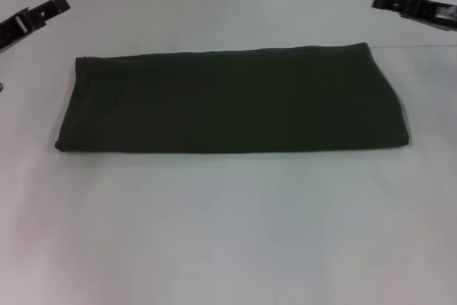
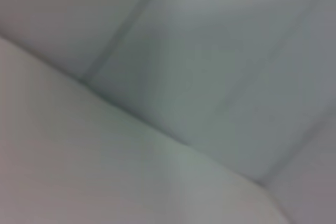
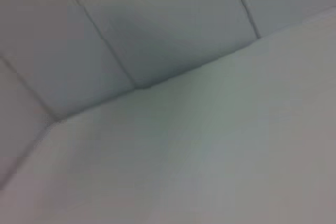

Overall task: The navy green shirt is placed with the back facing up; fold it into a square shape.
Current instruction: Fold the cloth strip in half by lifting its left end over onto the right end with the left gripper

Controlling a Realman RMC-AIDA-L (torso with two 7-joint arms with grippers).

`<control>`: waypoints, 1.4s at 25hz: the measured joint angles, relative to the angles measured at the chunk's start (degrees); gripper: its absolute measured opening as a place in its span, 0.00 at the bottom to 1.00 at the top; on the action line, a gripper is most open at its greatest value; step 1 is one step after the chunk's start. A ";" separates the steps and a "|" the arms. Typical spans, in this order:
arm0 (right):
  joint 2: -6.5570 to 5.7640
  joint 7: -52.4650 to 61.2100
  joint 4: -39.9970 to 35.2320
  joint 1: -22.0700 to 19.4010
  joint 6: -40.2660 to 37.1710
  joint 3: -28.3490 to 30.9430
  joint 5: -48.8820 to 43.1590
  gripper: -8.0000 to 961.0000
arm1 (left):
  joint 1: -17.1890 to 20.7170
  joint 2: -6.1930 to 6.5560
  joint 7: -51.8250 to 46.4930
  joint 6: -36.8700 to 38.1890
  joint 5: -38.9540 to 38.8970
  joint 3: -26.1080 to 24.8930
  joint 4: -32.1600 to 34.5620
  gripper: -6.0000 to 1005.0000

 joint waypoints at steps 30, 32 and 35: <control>-4.37 -17.45 -1.83 -12.02 -33.01 -0.81 3.59 0.81 | 9.05 -0.19 2.83 7.28 10.20 19.99 9.70 0.79; -4.33 -17.84 -1.76 -12.02 -32.84 -0.81 3.33 0.81 | 9.08 -0.68 3.92 5.82 11.08 20.06 9.61 0.79; -4.32 -18.34 -1.59 -12.03 -32.81 -0.81 3.28 0.81 | 9.15 -1.32 5.31 3.19 12.26 20.12 9.58 0.79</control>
